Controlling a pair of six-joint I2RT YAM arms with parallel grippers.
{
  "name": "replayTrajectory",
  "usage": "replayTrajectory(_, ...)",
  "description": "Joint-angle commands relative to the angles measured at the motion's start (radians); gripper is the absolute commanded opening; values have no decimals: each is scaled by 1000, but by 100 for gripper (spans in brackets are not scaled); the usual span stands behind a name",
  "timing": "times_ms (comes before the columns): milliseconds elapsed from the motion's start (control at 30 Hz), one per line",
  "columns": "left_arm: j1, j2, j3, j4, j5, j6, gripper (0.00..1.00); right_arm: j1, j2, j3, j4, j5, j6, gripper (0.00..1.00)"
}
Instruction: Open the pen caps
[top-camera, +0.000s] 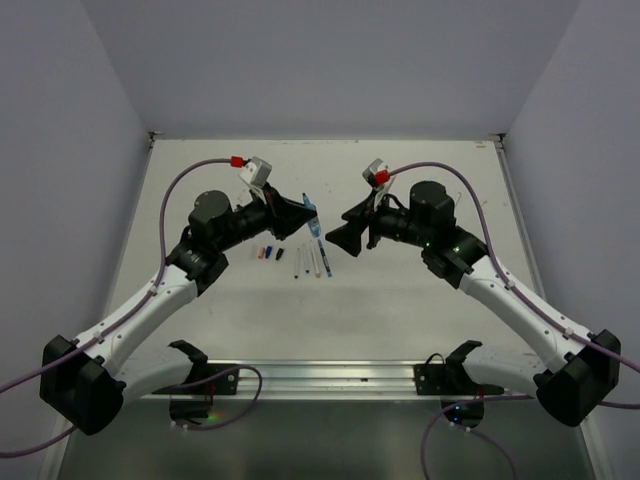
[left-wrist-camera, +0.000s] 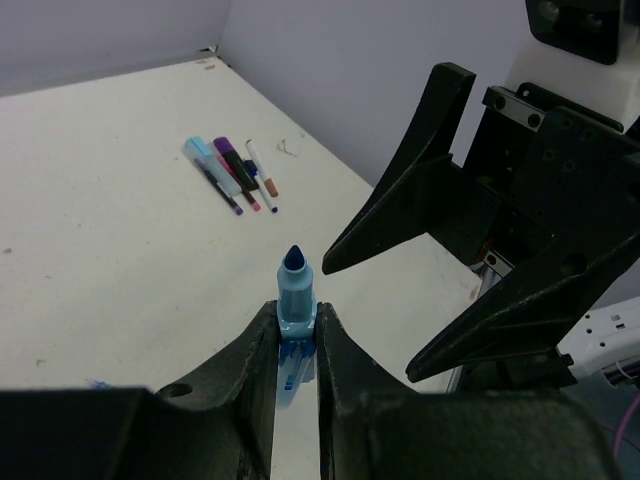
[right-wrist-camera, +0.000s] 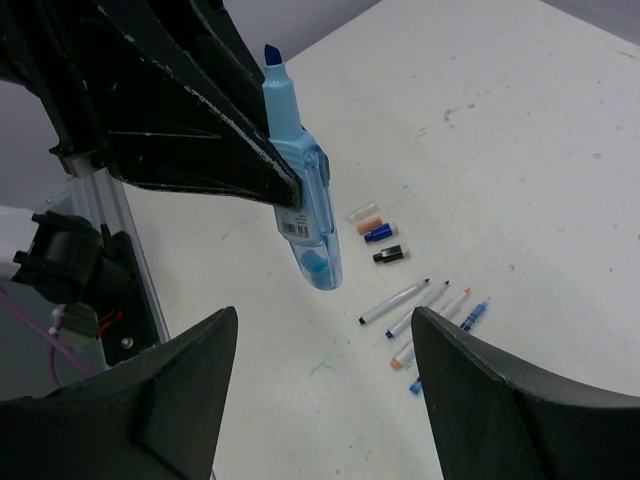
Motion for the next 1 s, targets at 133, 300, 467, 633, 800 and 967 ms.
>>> replayTrajectory(133, -2, 9, 72, -12, 85, 74, 14, -30, 26, 89, -54, -192, -50, 74)
replayTrajectory(300, -2, 9, 74, -9, 114, 77, 14, -33, 52, 99, -17, -241, -47, 73)
replayTrajectory(467, -2, 10, 71, 17, 172, 70, 15, -33, 95, 108, 15, -281, -44, 72)
replayTrajectory(633, -2, 10, 69, 15, 209, 85, 16, -33, 130, 138, 43, -336, -44, 68)
replayTrajectory(800, -2, 18, 68, 20, 252, 97, 18, -33, 159, 158, 64, -391, -38, 62)
replayTrajectory(967, -2, 12, 66, 28, 266, 109, 18, -33, 166, 160, 61, -431, -35, 51)
